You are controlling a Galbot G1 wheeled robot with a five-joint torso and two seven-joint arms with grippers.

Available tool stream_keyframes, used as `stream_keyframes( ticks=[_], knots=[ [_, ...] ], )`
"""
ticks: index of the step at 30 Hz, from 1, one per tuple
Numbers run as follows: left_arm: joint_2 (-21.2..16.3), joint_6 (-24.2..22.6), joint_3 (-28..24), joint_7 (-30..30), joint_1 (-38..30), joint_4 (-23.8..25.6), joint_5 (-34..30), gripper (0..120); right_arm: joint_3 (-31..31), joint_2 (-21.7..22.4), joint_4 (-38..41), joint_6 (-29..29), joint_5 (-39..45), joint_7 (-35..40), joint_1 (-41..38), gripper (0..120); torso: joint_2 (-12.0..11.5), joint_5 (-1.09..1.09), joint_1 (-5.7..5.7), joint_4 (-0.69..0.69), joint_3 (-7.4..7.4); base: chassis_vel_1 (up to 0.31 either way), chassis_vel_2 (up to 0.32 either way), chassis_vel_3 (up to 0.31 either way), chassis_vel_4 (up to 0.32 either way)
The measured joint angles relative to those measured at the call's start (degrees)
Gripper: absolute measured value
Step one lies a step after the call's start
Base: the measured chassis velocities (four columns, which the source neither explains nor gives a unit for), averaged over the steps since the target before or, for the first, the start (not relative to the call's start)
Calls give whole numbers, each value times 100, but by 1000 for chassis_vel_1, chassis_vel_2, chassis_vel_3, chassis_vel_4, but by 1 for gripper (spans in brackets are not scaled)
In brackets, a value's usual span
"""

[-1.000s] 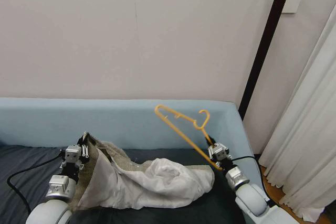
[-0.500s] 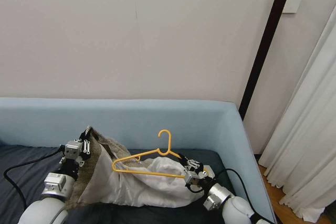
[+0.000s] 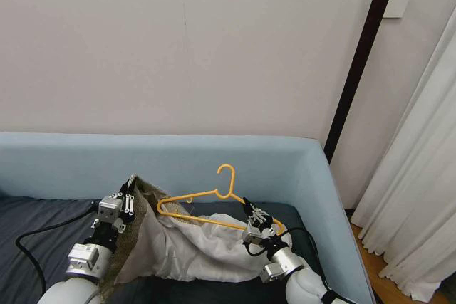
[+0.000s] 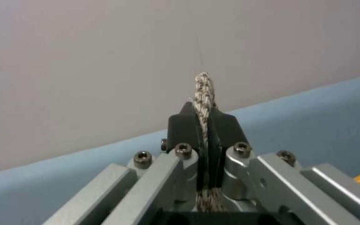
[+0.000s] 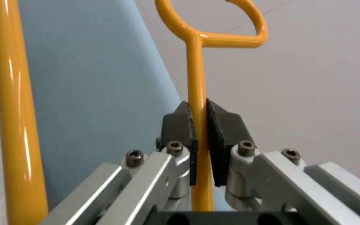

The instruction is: Pick up the clothes from the sofa and hang them on the clothes hanger.

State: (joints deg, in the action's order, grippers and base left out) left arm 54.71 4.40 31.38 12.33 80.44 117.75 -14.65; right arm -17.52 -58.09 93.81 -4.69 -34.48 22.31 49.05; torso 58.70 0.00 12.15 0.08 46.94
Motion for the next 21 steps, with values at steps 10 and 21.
stream_keyframes(
  ticks=[10, 21],
  knots=[
    [13, 98, -12, 20, -204, -423, 2, 0, 37, 184, 231, 112, -262, 28, 143, 5, 0, -1, 0, 0, 1, 0, 0, 0, 0],
    [-35, 44, 53, 51, -240, -298, -86, 0, 21, 222, 233, 293, -772, 75, 347, 5, 0, -1, 0, 2, 0, 0, 0, 0, 0]
  ],
)
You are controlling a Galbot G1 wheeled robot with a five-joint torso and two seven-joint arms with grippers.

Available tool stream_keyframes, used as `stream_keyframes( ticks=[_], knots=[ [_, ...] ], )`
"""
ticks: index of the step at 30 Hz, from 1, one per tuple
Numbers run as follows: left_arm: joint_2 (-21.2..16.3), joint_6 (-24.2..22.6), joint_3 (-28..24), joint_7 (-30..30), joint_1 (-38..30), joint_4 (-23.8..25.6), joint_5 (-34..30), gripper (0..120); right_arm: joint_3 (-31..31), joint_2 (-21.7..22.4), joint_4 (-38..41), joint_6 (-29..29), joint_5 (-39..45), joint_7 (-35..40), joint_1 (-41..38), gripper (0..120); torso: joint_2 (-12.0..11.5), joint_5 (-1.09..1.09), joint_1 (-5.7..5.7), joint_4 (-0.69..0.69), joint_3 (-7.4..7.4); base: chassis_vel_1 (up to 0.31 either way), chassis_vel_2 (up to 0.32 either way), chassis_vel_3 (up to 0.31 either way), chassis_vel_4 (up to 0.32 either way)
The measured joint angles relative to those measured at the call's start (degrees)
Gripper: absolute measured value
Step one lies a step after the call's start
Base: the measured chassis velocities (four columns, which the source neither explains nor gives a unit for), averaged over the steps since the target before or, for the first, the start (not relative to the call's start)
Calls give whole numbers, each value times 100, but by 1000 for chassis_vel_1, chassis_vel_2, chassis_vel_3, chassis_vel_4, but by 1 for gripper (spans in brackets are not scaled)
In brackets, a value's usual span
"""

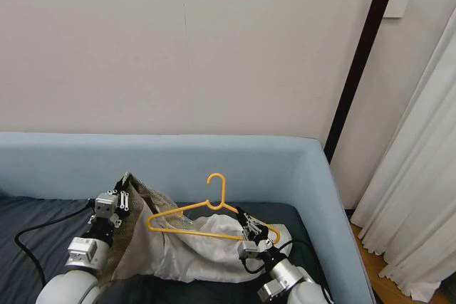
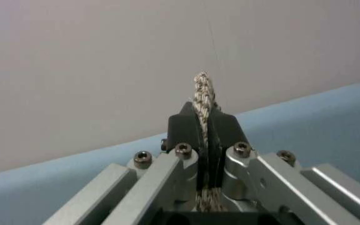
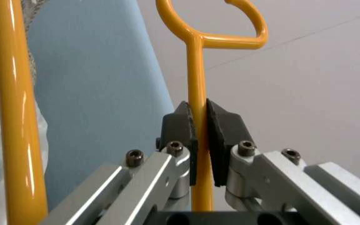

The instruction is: Pick up the clothes from the sofa and hang them on the clothes hanger.

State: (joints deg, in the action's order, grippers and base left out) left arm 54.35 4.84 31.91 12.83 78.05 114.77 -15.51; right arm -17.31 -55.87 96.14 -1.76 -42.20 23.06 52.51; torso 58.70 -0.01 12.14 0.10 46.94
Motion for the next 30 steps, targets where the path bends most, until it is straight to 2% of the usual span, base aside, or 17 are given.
stream_keyframes(
  ticks=[8, 11, 19, 23, 30],
  knots=[
    [2, -32, 33, 10, 54, 162, -34, 0, 79, -58, -195, -22, -417, 49, -34, 5, 0, 0, 0, 0, 0, 0, 0, 0, 0],
    [5, -41, 84, 15, 125, 328, -71, 0, 156, -129, -426, -325, -654, 151, -159, 5, 0, 0, 0, -1, 0, 0, 0, 0, 0],
    [168, -41, -85, -25, 251, 454, 113, 0, 154, -251, -584, -486, -278, 263, -327, 5, 0, 0, 0, -1, 0, 0, 0, 0, 0],
    [418, -38, -372, -105, 196, 408, 296, 0, -90, -588, -754, -586, 65, 377, -439, 5, 0, 1, 0, -1, 0, 0, 0, 0, 0],
    [648, 17, -619, -142, 122, 158, 503, 0, -434, -1077, -1176, -606, 191, 543, -751, 5, 0, 0, 0, -1, 0, 0, 0, 0, 0]
  ],
)
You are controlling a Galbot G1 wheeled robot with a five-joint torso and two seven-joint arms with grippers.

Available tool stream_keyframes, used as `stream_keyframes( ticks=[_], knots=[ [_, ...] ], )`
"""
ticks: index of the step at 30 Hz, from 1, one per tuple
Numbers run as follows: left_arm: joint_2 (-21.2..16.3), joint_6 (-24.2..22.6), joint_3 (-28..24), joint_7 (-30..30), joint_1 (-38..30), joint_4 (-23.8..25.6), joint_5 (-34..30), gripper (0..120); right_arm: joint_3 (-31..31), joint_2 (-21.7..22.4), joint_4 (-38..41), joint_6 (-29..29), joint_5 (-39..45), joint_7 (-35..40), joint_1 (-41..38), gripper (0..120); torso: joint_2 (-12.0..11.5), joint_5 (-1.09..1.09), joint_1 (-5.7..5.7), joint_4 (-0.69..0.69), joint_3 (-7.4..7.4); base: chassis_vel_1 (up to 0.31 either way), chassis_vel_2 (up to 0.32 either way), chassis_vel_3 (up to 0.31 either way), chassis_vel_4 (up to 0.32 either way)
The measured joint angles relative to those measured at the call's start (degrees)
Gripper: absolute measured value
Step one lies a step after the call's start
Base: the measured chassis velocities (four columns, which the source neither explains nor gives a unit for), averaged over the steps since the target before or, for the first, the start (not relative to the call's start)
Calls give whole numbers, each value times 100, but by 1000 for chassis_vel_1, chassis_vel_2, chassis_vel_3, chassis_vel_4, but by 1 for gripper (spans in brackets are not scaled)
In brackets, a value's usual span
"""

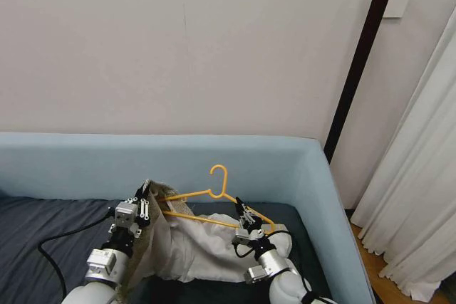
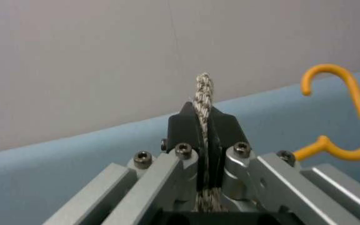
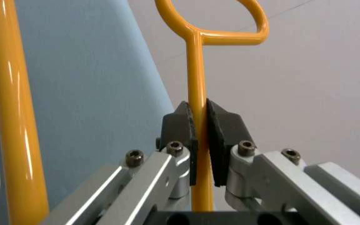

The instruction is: Pick up the clothes from the sofa and hang them on the clothes hanger.

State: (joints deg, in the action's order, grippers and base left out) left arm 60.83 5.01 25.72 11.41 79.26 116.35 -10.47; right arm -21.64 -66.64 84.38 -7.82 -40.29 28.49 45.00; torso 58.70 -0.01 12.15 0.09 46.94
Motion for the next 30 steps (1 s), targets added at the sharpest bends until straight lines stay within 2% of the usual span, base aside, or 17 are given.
stream_keyframes(
  ticks=[10, 20, 30],
  knots=[
    [189, 140, -315, -56, 26, -242, 242, 0, -129, -585, -553, -62, 313, 180, -344, 5, 0, 0, 0, -1, 0, 0, 0, 0, 0],
    [313, 345, -569, -150, 70, -555, 591, 0, -87, -677, -526, -77, 1014, 314, -313, 5, 0, 0, 0, 0, 0, 0, 0, 0, 0],
    [458, 306, -640, -226, -21, -429, 667, 0, -174, -582, -519, 100, 803, 333, -95, 5, 0, 1, 0, 0, 0, 0, 0, 0, 0]
  ],
)
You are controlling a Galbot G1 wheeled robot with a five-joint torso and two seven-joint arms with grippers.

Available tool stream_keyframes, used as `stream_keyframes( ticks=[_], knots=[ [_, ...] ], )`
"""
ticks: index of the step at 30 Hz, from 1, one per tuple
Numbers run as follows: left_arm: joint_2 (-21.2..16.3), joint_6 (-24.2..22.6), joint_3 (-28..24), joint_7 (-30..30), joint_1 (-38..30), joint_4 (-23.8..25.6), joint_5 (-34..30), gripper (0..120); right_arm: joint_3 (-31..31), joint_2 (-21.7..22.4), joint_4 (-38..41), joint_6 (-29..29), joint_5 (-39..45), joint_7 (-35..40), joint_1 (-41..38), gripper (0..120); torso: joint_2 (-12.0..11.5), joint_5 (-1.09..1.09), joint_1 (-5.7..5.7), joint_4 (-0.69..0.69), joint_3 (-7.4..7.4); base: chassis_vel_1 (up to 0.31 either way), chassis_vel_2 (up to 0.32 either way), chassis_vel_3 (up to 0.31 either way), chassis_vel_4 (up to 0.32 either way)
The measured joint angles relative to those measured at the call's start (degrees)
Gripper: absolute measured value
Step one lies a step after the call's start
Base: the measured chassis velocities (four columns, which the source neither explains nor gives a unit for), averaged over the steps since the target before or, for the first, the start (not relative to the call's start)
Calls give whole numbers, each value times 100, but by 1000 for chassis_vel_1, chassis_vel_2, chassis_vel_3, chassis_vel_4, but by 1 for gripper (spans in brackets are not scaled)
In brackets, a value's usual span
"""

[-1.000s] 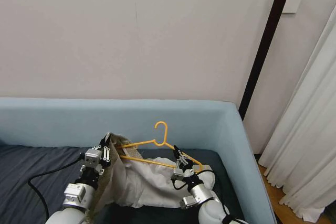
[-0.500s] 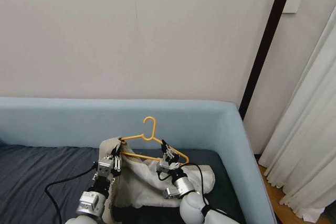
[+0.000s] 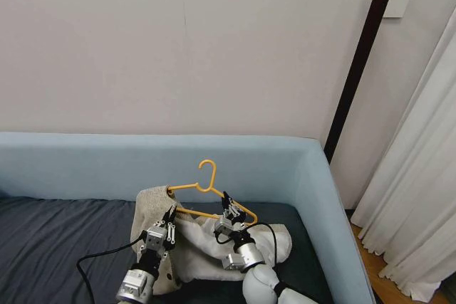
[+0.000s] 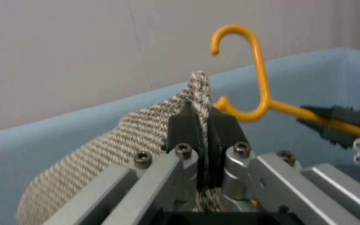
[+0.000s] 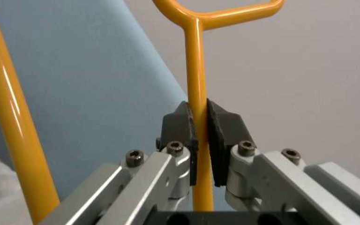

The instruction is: Pick up the clothes from the sofa and hang them on the clothes hanger.

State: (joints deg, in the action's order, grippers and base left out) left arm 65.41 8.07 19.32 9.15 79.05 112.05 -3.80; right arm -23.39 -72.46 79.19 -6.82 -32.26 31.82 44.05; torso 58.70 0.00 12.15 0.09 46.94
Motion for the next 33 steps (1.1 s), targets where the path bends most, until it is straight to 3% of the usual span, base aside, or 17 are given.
stream_keyframes(
  ticks=[13, 33],
  knots=[
    [126, 175, -9, -354, 154, 182, 223, 0, -66, -177, -272, 57, -197, -1, 56, 5, 0, 0, 0, 0, 0, 0, 0, 0, 0],
    [158, 697, -3, -426, 331, -328, 656, 0, 351, 72, 562, 569, 735, 80, 211, 5, 0, 0, 0, 0, 0, 0, 0, 0, 0]
  ],
)
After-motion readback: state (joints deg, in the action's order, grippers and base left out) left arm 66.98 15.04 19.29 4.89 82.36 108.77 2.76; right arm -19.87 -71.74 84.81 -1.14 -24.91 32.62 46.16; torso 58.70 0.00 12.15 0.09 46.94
